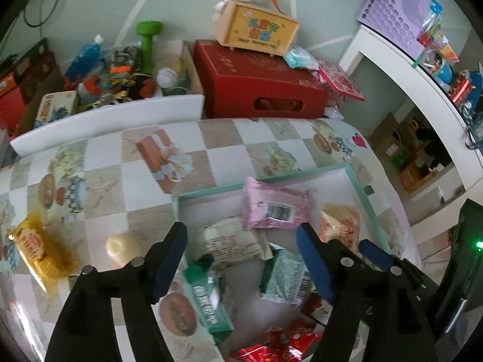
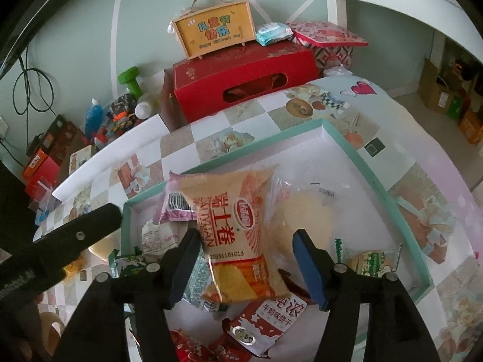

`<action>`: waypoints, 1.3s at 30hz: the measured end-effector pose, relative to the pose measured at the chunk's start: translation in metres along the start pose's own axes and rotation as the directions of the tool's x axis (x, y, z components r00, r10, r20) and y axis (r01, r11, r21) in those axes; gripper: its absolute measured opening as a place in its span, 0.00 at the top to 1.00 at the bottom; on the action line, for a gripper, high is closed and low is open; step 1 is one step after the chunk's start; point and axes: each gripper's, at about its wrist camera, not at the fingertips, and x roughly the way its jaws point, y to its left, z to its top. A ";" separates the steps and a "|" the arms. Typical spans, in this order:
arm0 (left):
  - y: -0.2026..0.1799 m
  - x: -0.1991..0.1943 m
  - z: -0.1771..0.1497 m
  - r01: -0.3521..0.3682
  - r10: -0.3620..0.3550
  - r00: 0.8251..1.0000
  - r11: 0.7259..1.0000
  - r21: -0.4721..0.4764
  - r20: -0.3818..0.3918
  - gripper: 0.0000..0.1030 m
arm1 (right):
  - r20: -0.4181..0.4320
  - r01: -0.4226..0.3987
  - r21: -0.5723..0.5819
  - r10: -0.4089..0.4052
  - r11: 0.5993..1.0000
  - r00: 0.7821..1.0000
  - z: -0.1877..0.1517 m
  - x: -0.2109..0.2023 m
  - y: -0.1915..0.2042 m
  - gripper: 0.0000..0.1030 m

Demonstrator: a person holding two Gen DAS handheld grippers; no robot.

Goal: Organize snacks
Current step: 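Carry both packs over the tray and open both tools to drop them, then move both open tools back over the yellow bread bag and jelly cup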

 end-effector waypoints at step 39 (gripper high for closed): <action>0.080 -0.023 -0.030 -0.214 0.225 0.972 0.963 -0.162 0.059 0.02 | -0.005 0.067 -0.037 -0.067 0.997 0.998 -0.004 -0.001 0.007 0.00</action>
